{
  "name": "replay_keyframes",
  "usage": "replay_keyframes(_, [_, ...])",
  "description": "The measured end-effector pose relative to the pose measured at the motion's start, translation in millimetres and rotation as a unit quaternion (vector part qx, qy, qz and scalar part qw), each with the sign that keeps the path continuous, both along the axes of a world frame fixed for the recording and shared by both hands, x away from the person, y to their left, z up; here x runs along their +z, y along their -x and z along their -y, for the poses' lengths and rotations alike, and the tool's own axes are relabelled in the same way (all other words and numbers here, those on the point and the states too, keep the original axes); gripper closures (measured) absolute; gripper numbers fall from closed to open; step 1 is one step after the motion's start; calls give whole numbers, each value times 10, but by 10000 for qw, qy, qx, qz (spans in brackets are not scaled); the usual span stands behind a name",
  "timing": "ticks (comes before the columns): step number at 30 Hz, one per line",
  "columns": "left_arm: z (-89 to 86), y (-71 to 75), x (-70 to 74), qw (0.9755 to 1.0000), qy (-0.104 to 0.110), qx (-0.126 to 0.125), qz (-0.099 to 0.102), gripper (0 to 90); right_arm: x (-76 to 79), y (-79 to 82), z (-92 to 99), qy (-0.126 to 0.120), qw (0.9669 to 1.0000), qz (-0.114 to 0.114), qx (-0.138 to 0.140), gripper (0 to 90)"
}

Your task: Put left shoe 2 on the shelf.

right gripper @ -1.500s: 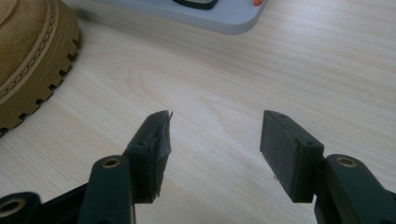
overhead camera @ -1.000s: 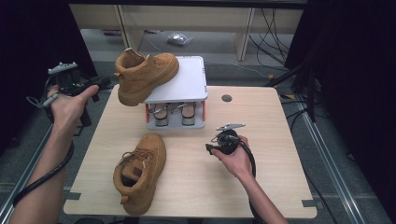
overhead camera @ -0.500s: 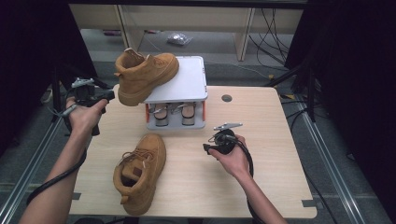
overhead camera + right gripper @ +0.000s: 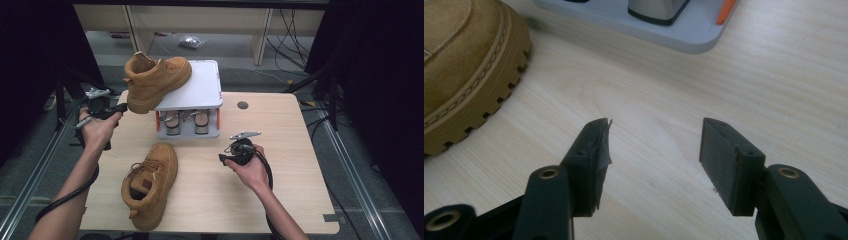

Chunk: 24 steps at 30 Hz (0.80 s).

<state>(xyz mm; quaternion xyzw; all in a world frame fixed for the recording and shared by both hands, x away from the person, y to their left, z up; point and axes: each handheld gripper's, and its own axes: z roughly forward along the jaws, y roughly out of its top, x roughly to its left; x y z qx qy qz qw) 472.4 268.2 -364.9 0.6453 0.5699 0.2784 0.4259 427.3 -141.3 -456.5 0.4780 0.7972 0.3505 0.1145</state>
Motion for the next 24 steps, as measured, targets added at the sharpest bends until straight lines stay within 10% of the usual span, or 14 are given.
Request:
replay_keyframes(14, [69,14,32,10000,-64,-24,-64,897,377,-54,-336,-288,9963,679,438,877])
replay_keyframes(24, [180,-60,141,9997,-46,-207,-113,898,545,-126,-589,-386,9933,843,691,899])
